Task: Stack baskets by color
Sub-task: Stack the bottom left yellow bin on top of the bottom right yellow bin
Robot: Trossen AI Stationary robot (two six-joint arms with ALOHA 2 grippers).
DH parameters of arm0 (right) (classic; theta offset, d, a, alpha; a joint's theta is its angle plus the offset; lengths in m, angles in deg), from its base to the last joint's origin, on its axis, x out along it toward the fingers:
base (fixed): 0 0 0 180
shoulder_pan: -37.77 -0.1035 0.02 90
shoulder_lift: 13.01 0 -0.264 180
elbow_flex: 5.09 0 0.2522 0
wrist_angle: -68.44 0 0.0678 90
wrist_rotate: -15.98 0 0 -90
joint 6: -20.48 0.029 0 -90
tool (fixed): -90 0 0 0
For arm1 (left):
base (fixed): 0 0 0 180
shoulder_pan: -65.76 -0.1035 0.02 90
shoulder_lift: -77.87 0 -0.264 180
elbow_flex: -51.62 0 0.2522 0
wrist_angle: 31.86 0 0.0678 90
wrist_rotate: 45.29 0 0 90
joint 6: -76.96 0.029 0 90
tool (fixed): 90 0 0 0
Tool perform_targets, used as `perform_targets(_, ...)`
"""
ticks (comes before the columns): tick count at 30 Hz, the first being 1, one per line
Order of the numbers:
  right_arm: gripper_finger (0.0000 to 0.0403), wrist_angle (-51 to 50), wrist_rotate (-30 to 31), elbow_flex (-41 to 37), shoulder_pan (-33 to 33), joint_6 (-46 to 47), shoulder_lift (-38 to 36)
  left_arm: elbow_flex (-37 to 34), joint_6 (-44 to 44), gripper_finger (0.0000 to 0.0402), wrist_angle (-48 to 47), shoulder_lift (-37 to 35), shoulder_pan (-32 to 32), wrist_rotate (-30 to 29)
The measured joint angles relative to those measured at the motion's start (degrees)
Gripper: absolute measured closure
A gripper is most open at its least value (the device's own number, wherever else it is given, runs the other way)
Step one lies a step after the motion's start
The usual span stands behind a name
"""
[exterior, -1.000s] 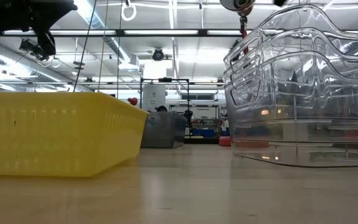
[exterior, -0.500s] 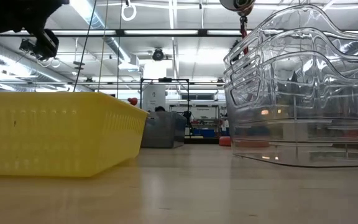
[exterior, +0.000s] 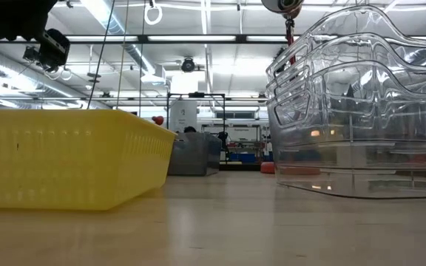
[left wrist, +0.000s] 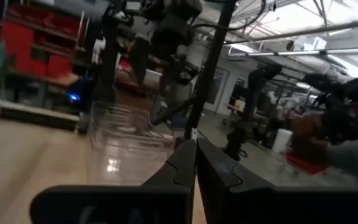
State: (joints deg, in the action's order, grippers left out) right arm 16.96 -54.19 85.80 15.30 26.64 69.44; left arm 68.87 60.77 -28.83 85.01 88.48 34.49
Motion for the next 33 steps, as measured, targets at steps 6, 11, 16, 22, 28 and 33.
perform_targets(6, 0.021, 14.63, 1.39, -12.39, -0.01, -3.26, -7.6, 0.85, -9.31, 0.0385, -4.07, 1.34, 0.0, 0.5)
perform_targets(11, 0.021, 22.34, 1.73, -19.72, 0.43, -3.89, -13.01, 8.28, -9.85, 0.0385, -12.64, 6.65, 0.0, -0.48)
perform_targets(16, 0.021, 27.41, 1.74, -25.36, 0.38, -5.68, -17.8, 16.11, -6.93, 0.0385, -20.05, 14.78, 0.0, -0.87)
perform_targets(22, 0.021, 30.4, 5.73, -29.71, 0.43, -6.19, -22.51, 22.92, -7.25, 0.0349, -28.73, 25.71, 0.02, -3.08)
perform_targets(28, 0.021, 31.68, 7.23, -31.98, -0.68, -4.13, -24.5, 28.5, -11.47, 0.0297, -33.58, 37.59, 2.06, 0.6)
perform_targets(33, 0.021, 31.72, 10.94, -32.91, -2.74, -2.54, -24.5, 34.88, -15.58, 0.0292, -38.01, 47.28, 6.22, 2.0)
